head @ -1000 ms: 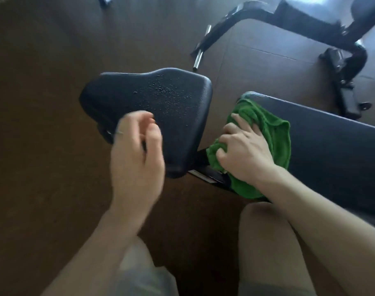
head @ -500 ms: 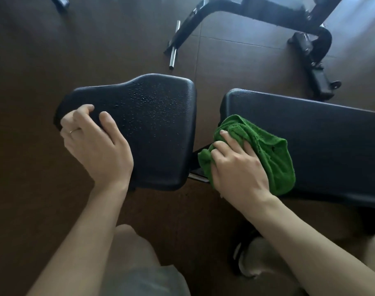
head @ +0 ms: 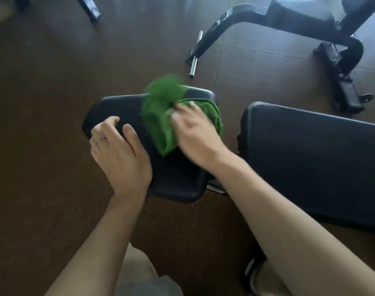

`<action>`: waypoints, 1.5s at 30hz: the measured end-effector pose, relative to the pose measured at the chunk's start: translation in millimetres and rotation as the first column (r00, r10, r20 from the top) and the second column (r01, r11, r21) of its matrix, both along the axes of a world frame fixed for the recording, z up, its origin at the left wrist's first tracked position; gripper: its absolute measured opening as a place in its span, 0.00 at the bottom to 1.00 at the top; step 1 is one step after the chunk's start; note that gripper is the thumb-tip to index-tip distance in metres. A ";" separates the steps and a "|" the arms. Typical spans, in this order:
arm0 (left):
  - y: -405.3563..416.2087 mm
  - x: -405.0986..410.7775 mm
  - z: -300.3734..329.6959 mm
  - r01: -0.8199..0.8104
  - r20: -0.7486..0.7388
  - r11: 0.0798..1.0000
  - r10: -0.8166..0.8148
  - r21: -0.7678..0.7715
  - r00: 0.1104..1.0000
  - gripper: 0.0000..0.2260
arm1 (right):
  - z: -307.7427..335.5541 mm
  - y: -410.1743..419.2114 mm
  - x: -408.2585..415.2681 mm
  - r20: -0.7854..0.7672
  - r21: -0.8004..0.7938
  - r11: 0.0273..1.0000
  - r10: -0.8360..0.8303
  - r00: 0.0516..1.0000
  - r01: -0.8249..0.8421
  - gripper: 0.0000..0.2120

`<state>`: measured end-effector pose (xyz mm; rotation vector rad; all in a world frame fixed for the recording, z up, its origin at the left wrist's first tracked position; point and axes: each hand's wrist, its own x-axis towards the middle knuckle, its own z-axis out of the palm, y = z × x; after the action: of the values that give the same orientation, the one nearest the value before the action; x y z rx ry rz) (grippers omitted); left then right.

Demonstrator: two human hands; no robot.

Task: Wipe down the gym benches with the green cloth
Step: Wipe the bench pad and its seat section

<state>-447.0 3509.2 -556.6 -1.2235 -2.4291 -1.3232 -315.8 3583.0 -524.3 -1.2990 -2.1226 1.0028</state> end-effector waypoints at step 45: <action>3.5 -12.7 -6.8 0.057 0.213 0.993 -0.078 0.102 0.974 0.10 | -12.2 -40.3 -22.0 0.537 0.190 0.965 0.051 0.842 -0.179 0.30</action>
<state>-459.7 3512.7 -563.4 -1.2062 -2.4492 -1.6523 -337.7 3542.7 -536.5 -1.4599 -2.6605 0.4322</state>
